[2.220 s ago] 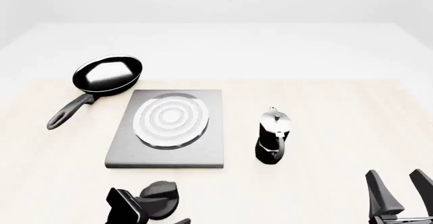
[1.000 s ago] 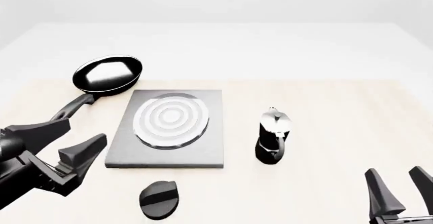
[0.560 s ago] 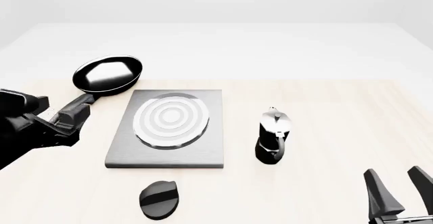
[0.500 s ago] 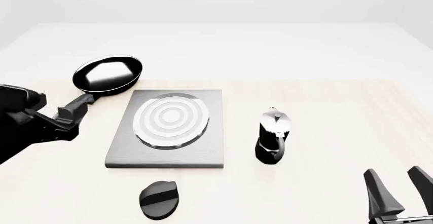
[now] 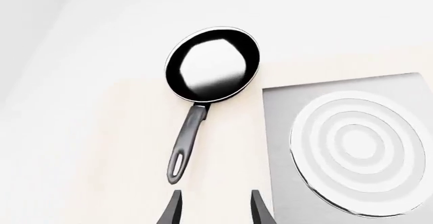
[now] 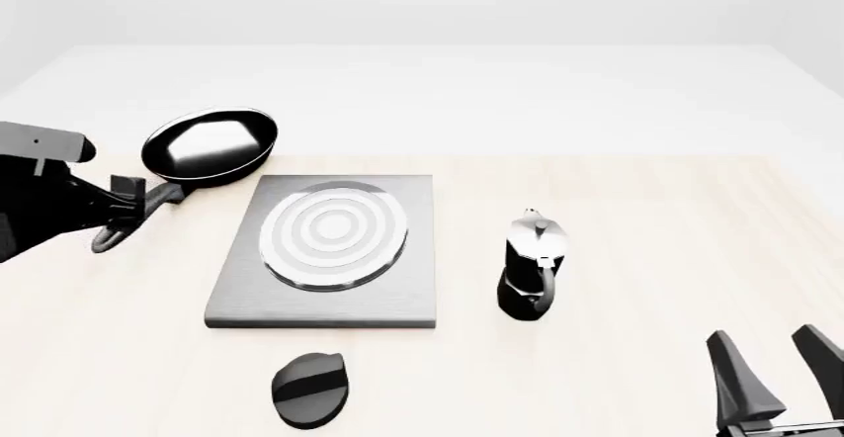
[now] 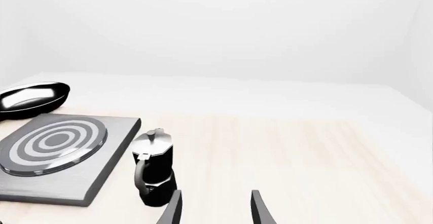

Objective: Turn on the stove and put the frying pan on it.

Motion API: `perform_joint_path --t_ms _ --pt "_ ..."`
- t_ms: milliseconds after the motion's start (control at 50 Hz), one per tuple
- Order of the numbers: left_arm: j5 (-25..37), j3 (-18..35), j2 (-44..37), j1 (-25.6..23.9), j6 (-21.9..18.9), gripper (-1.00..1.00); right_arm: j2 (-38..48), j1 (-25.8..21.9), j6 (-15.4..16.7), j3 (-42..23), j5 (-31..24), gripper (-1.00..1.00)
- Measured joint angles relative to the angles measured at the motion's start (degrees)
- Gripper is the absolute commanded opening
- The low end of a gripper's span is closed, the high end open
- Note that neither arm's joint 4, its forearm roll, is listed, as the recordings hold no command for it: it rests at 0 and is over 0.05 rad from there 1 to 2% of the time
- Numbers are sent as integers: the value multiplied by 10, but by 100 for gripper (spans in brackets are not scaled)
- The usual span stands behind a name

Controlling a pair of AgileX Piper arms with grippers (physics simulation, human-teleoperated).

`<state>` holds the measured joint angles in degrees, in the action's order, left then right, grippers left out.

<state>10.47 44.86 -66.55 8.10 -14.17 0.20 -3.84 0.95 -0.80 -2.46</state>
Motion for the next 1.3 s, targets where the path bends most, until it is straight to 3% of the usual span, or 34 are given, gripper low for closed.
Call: perform_joint_path --t_ms 660,1300 --pt "-18 109 -184 75 -63 100 66 0 13 6 59 100" --pt "-72 205 -373 87 -90 100 146 4 23 8 128 100"
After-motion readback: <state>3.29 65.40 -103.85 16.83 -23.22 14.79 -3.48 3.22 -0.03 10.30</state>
